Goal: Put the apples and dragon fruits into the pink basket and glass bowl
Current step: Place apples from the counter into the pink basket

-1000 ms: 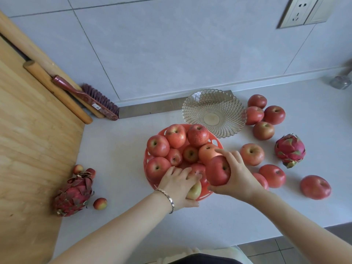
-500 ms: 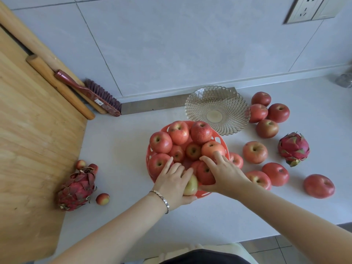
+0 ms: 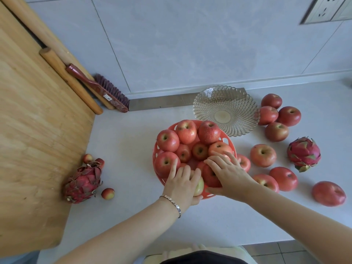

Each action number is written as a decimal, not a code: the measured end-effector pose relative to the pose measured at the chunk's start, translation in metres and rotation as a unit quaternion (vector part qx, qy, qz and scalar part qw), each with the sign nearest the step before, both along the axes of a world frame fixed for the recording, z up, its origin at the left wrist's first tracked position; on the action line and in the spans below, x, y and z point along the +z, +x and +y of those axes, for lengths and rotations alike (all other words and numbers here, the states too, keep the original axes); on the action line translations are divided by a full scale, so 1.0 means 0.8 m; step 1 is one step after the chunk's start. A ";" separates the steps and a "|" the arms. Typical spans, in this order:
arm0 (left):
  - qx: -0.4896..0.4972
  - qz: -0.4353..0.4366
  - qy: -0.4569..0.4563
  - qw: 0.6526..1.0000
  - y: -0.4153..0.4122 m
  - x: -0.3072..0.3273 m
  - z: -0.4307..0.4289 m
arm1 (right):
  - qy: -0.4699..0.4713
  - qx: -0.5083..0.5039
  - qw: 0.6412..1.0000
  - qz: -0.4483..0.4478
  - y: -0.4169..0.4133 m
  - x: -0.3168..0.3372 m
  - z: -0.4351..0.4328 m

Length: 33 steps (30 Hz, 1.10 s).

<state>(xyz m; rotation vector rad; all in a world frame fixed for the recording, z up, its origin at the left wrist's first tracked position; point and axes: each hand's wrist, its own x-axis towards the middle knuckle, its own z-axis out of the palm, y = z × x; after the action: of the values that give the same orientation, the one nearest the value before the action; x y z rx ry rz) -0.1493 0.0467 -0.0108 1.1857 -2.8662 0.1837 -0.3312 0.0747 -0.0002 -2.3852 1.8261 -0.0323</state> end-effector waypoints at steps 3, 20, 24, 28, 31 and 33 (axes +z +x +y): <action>0.002 -0.031 -0.005 0.999 -0.001 0.002 0.001 | 0.000 -0.003 1.000 -0.009 -0.003 -0.002 -0.002; 0.200 0.174 0.092 0.960 0.130 0.014 -0.045 | 0.016 0.022 0.959 -0.281 0.033 0.050 -0.025; 0.404 -0.150 0.233 0.872 0.199 -0.007 -0.047 | 0.068 0.043 0.958 -0.277 0.070 0.054 -0.031; 0.415 -0.139 0.266 0.859 0.221 -0.032 -0.039 | 0.078 0.049 0.951 -0.297 0.093 0.057 -0.030; 0.396 -0.109 0.255 0.875 0.217 -0.035 -0.043 | 0.086 0.030 0.938 -0.334 0.095 0.061 -0.025; 0.386 -0.131 0.270 0.872 0.212 -0.034 -0.050 | 0.094 -0.013 0.927 -0.362 0.095 0.063 -0.023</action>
<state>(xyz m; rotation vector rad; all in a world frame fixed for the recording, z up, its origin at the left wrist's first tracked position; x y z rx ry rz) 0.0205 0.0063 -0.0380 2.5447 -2.5062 -0.5221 -0.2555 0.0564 0.0498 -1.8485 1.4157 -0.6216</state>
